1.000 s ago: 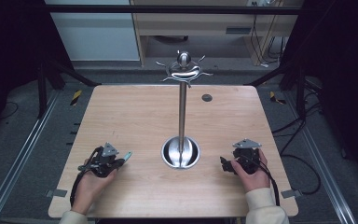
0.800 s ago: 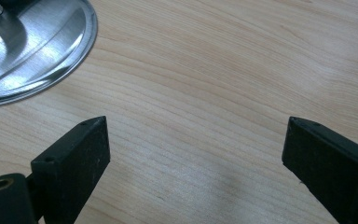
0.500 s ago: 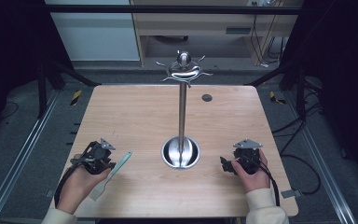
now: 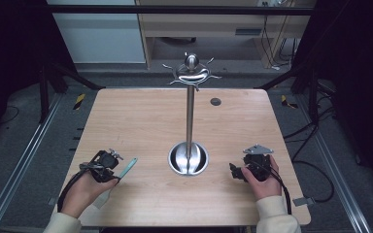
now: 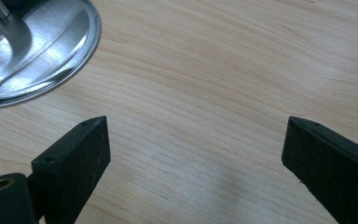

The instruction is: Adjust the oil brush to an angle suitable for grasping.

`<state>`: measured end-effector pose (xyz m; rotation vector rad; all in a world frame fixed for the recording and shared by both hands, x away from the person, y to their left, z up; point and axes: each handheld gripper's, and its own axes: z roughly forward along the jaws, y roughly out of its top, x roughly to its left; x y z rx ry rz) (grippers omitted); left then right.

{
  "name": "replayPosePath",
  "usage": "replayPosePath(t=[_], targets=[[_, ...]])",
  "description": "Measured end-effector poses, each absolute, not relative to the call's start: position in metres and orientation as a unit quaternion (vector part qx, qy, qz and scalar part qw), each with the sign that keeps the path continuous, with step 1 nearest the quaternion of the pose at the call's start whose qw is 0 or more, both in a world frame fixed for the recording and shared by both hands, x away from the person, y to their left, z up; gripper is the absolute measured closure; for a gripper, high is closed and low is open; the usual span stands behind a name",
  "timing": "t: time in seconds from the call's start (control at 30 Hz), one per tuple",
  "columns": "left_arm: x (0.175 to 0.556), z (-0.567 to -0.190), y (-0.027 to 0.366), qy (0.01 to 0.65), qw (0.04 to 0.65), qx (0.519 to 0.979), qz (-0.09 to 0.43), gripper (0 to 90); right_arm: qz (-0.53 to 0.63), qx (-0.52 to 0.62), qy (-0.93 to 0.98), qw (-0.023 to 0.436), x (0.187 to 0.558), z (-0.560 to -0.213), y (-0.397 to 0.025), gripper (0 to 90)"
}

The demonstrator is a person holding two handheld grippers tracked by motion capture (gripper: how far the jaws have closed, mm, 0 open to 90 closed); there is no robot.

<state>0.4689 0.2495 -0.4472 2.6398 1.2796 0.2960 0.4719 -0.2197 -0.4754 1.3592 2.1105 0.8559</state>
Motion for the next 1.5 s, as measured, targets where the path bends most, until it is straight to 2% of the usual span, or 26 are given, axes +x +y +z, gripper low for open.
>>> replayPosePath(t=[0.33,0.8,1.5], targets=[[0.473,-0.456,0.248,0.431,0.085,0.895,0.076,65.4,0.315,0.499,0.771,0.241,0.472,-0.475,-0.22,8.4],[0.476,-0.46,0.249,0.435,0.074,0.895,0.063,73.1,0.314,0.497,0.771,0.244,0.472,-0.475,-0.221,8.3],[0.479,-0.463,0.248,0.434,0.073,0.896,0.057,79.7,0.315,0.496,0.772,0.243,0.472,-0.475,-0.221,8.3]])
